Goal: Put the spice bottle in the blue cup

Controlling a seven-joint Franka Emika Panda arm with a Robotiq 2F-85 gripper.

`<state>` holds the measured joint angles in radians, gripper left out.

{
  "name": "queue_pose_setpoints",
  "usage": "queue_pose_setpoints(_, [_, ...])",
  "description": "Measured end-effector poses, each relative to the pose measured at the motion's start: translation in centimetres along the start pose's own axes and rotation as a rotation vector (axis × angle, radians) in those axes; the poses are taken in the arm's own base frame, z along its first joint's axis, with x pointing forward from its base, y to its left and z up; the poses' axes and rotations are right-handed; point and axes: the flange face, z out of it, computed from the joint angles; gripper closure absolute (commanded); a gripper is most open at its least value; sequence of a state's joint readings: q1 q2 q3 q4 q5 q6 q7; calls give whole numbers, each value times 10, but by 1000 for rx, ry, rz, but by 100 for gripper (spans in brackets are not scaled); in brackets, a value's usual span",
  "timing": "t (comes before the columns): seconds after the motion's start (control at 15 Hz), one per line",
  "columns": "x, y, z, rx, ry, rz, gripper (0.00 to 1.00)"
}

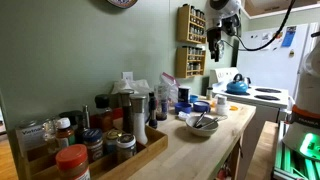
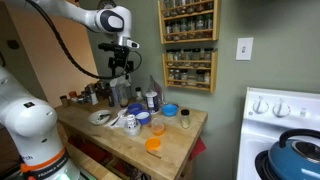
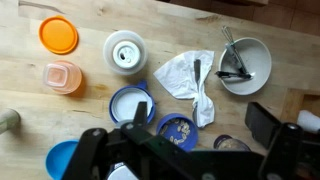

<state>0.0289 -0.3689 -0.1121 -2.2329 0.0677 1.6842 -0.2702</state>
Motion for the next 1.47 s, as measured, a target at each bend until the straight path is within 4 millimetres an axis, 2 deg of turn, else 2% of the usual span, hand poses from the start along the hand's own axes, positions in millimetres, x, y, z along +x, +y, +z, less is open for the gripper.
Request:
queue_pose_setpoints(0.4, [0, 0, 0, 0, 0, 0, 0])
queue_pose_setpoints(0.53, [8, 8, -4, -31, 73, 54, 0])
queue_pose_setpoints(0.6, [11, 22, -5, -38, 119, 96, 0])
queue_pose_setpoints(0.73, [10, 70, 0, -43, 201, 191, 0])
queue_pose_setpoints(0.93, [-10, 157, 20, -53, 286, 370, 0])
queue_pose_setpoints(1.13, [-26, 222, 43, -87, 366, 527, 0])
queue_pose_setpoints(1.27, [-23, 247, 56, -139, 437, 606, 0])
queue_pose_setpoints(1.47, [-3, 259, 79, -250, 466, 668, 0])
